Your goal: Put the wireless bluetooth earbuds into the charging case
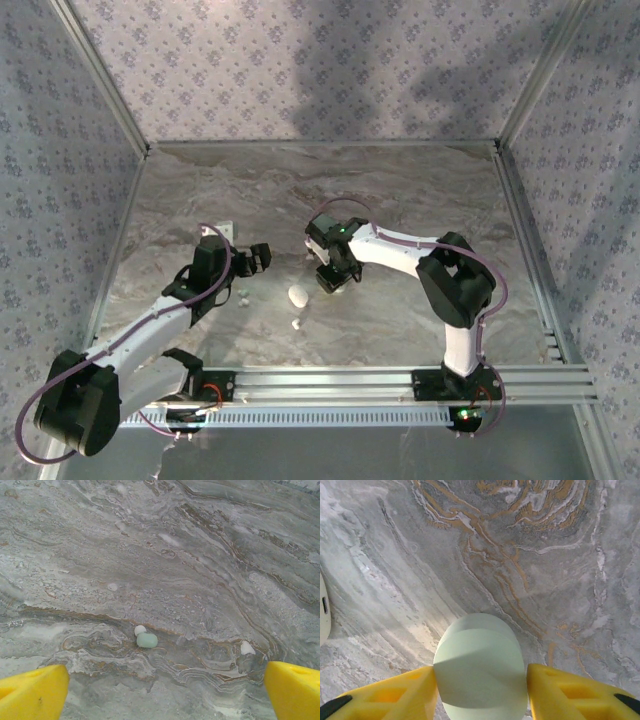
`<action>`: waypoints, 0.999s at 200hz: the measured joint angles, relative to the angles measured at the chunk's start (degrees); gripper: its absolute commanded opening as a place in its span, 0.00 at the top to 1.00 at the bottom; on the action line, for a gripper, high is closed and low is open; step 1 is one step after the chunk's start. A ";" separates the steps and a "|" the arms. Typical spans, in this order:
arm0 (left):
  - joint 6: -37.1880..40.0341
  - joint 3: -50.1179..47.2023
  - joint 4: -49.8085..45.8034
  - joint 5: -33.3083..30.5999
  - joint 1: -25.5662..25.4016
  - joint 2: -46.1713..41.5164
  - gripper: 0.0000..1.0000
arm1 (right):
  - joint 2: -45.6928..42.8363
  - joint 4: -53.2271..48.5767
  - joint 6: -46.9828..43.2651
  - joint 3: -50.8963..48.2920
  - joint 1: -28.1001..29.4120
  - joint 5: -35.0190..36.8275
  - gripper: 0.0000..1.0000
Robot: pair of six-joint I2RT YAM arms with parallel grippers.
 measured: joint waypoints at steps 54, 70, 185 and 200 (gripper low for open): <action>0.00 0.00 0.00 0.07 0.00 0.00 0.00 | 0.00 0.00 0.02 0.00 -0.33 -0.57 0.51; 0.00 0.00 0.04 0.39 0.00 0.00 0.00 | 0.00 0.04 0.07 -0.13 -0.39 -0.59 0.48; 0.02 0.00 0.92 1.75 -0.04 0.07 0.00 | -1.14 1.40 0.85 -2.99 -2.67 -2.78 0.59; 0.00 0.00 0.96 2.51 -0.31 -0.04 0.00 | -1.73 1.46 1.36 -3.54 -3.04 -3.19 0.59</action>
